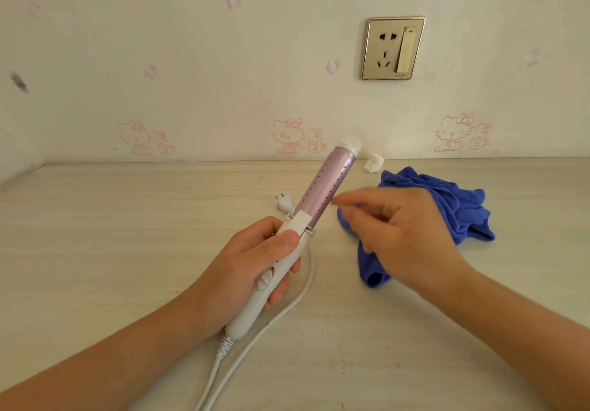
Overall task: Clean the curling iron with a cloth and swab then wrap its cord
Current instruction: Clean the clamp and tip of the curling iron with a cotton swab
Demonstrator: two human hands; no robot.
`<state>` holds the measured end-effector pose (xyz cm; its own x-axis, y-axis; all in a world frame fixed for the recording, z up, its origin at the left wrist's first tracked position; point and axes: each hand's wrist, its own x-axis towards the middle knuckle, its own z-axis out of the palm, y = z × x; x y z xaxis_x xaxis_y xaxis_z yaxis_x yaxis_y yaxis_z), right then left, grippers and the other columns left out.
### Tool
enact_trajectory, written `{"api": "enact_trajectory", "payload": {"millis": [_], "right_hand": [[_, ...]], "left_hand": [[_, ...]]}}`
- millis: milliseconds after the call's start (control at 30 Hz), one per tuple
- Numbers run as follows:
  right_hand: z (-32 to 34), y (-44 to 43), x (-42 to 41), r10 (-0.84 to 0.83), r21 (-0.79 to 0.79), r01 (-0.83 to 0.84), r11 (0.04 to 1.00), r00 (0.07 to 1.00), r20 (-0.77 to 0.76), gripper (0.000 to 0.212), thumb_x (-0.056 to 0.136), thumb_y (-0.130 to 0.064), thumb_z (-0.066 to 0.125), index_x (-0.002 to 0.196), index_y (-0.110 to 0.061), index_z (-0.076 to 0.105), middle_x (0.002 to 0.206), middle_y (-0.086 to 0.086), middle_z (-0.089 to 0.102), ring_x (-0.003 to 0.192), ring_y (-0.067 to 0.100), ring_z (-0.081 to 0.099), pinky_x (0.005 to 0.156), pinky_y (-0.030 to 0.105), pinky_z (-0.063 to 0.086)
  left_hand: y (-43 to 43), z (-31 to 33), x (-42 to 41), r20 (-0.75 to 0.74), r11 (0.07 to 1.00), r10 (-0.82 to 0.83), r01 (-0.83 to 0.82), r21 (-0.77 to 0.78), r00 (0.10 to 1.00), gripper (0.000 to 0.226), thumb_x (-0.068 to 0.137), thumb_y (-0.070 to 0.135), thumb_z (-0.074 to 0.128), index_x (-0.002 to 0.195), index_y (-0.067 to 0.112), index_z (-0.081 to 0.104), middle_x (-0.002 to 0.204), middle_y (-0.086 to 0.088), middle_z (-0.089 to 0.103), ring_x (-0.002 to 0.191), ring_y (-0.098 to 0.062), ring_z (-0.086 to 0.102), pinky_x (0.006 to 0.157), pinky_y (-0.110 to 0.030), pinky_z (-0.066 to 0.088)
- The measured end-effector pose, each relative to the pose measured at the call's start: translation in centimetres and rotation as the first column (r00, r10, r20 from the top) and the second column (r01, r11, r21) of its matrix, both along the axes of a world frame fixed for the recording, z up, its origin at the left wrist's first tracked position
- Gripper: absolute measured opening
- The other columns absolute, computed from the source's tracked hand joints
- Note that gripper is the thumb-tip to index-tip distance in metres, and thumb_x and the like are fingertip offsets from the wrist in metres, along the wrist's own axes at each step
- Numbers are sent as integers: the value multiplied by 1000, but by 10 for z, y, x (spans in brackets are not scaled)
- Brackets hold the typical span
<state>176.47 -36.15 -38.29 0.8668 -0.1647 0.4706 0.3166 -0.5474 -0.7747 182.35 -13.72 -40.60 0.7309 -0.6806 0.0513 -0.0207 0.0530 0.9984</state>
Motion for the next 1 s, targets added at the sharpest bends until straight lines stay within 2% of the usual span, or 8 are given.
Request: {"api": "enact_trajectory", "payload": {"millis": [133, 300, 433, 500, 600, 733, 867, 1000], "right_hand": [[10, -13, 5, -106, 107, 101, 989, 993, 44, 36, 97, -5, 63, 96, -38, 77, 53, 19, 50, 44, 16, 36, 43, 27, 36], [-9, 18, -12, 120, -57, -121, 991, 992, -29, 36, 96, -6, 66, 115, -36, 75, 52, 12, 54, 43, 25, 47, 47, 33, 46], [-5, 9, -5, 65, -41, -66, 997, 997, -34, 33, 96, -5, 66, 105, -33, 79, 51, 9, 55, 46, 30, 50, 47, 33, 47], [2, -4, 1, -21, 23, 21, 1000, 1000, -4, 32, 96, -5, 65, 98, -34, 79, 51, 13, 53, 44, 25, 46, 46, 33, 44], [7, -13, 6, -95, 86, 94, 992, 996, 2, 28, 97, -6, 63, 103, -28, 80, 52, 19, 50, 46, 18, 40, 47, 29, 40], [-7, 10, -8, 79, -12, -79, 997, 996, -30, 31, 96, -5, 67, 118, -25, 77, 48, 3, 52, 43, 10, 43, 48, 20, 45], [-13, 17, -9, 121, -63, -126, 990, 989, -83, 35, 97, -7, 66, 120, -33, 73, 53, 10, 55, 47, 28, 49, 53, 38, 52], [-2, 5, -3, 27, -41, -27, 999, 1000, -15, 34, 97, -6, 64, 109, -35, 78, 52, 12, 53, 44, 27, 49, 49, 33, 49]], "left_hand": [[0, 1, -2, 12, 1000, -14, 13, 19, 1000, 37, 87, 49, 65, 91, 12, 61, 86, -14, 63, 49, -20, 50, 46, -27, 44], [3, 0, 0, 2, 1000, 28, -28, -2, 1000, 50, 87, 49, 64, 99, 1, 55, 86, -15, 63, 47, -19, 51, 45, -26, 43], [1, 0, 0, 2, 1000, 25, -25, -2, 1000, 40, 87, 48, 65, 93, 9, 59, 86, -15, 64, 47, -19, 51, 44, -26, 43], [0, -1, 0, 1, 1000, 9, -9, 7, 1000, 37, 87, 48, 66, 91, 12, 61, 86, -15, 64, 47, -20, 51, 45, -27, 43], [0, 0, 0, 8, 1000, 3, -3, 22, 1000, 39, 86, 48, 65, 91, 10, 60, 87, -15, 65, 47, -21, 50, 45, -27, 43], [2, 1, -1, -9, 999, 36, -36, -3, 999, 52, 85, 50, 64, 99, 0, 55, 86, -16, 63, 46, -20, 50, 44, -27, 42], [1, 1, 0, -15, 998, 49, -49, -28, 999, 55, 85, 50, 64, 99, -2, 53, 85, -16, 63, 45, -20, 50, 43, -26, 41], [-1, 0, 1, -25, 999, 27, -27, -21, 999, 45, 84, 49, 65, 92, 5, 57, 85, -16, 63, 45, -21, 49, 44, -26, 42]]}}
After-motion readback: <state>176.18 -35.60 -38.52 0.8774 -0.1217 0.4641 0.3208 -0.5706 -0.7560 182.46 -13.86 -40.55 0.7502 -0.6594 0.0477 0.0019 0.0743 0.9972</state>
